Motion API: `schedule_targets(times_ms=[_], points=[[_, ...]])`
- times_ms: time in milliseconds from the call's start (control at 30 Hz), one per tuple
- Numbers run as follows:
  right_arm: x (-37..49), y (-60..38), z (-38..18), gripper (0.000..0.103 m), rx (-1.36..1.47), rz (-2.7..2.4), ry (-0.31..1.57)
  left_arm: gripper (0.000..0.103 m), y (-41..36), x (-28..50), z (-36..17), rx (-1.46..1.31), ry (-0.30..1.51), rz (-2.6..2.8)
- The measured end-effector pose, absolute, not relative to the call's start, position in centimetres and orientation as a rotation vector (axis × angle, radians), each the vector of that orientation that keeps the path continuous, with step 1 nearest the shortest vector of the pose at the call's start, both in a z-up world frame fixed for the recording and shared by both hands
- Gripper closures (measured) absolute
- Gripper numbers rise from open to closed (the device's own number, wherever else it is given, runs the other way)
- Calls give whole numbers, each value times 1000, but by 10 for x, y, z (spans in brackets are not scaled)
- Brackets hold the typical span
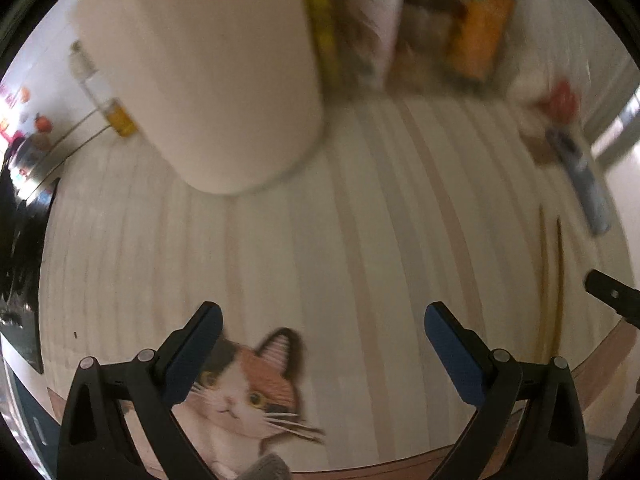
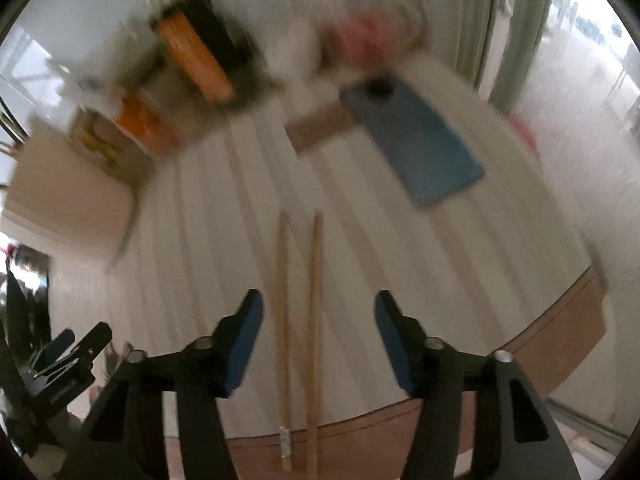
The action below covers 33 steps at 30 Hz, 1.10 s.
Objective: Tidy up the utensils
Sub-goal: 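Move both open tools back over the two light chopsticks on the mat, then grasp a light wooden chopstick with the left tool while the right tool grasps the other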
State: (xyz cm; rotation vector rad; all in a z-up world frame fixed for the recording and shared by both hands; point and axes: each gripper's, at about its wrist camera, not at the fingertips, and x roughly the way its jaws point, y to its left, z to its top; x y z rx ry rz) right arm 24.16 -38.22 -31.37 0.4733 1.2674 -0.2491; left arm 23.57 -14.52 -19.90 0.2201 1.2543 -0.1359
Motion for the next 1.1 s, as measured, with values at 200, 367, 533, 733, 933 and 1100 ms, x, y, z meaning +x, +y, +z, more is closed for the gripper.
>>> schedule_targets(times_ms=[200, 367, 533, 733, 933, 1100], points=[[254, -361, -347, 71, 344, -242, 1359, 0, -168, 231, -217, 291, 1287, -137], [245, -359, -347, 95, 260, -247, 1370, 0, -193, 222, -218, 363, 1265, -160], [226, -389, -348, 96, 294, -269, 1380, 0, -236, 210, -217, 390, 1267, -239], [193, -442, -350, 96, 373, -337, 1381, 0, -294, 195, -224, 399, 1298, -343], [173, -470, -350, 96, 407, -352, 1386, 31, -336, 184, -233, 455, 1306, -422], [172, -482, -350, 96, 428, -361, 1387, 68, -347, 184, -233, 433, 1320, -455]])
